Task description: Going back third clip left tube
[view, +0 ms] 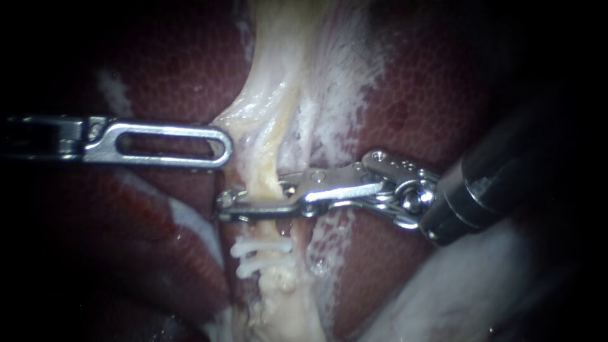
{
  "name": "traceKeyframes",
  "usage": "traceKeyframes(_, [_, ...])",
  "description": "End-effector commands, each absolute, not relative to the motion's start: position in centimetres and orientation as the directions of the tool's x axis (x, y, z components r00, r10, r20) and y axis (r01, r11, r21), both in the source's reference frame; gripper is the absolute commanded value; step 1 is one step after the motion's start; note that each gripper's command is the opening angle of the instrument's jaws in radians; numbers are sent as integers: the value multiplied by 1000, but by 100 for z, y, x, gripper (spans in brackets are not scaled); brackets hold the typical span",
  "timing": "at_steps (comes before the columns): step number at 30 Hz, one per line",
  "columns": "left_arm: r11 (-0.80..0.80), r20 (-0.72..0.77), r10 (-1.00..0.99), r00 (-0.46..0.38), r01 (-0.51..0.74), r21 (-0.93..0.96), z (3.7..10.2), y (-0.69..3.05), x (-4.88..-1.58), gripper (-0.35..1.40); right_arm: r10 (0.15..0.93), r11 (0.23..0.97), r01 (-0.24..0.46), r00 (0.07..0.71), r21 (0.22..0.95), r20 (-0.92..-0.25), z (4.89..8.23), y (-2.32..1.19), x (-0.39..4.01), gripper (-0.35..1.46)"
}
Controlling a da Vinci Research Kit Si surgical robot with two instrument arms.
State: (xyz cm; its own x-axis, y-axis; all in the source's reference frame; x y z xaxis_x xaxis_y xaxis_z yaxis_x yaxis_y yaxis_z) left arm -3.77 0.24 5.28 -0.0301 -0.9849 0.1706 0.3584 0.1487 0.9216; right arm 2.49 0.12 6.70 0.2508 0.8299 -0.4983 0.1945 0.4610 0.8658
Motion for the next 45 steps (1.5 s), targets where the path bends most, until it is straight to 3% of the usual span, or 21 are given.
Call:
traceKeyframes(1, [149, 171, -985, -30, 358, 922, 528, 24, -377, -35, 830, 461, 195, 251, 866, -498, 670, 12, 249, -35])
traceKeyframes(9, [149, 171, -985, -30, 358, 922, 528, 24, -376, -35, 829, 462, 196, 252, 865, -500, 671, 10, 249, -30])
traceKeyframes(11, [149, 171, -985, -30, 358, 922, 528, 24, -376, -35, 828, 464, 196, 252, 864, -502, 673, 6, 250, 14])
traceKeyframes(13, [149, 171, -985, -29, 358, 922, 528, 24, -376, -35, 827, 466, 194, 251, 863, -503, 674, 4, 254, 41])
traceKeyframes(16, [149, 171, -985, -29, 358, 922, 528, 23, -376, -35, 785, 542, 190, 232, 818, -574, 674, 1, 260, 55])
traceKeyframes(17, [149, 171, -985, -29, 358, 922, 528, 23, -376, -35, 753, 598, 171, 215, 783, -622, 674, 1, 261, 58])
traceKeyframes(24, [149, 171, -985, -29, 358, 922, 528, 23, -376, -35, 620, 749, 144, 189, 646, -761, 675, 3, 257, 60])
traceKeyframes(34, [149, 171, -985, -29, 358, 922, 528, 23, -375, -35, 584, 778, 148, 189, 611, -790, 677, 3, 213, 60])
traceKeyframes(45, [150, 171, -985, -29, 358, 922, 529, 23, -375, -35, 489, 851, 111, 190, 513, -852, 669, 0, 147, 60])
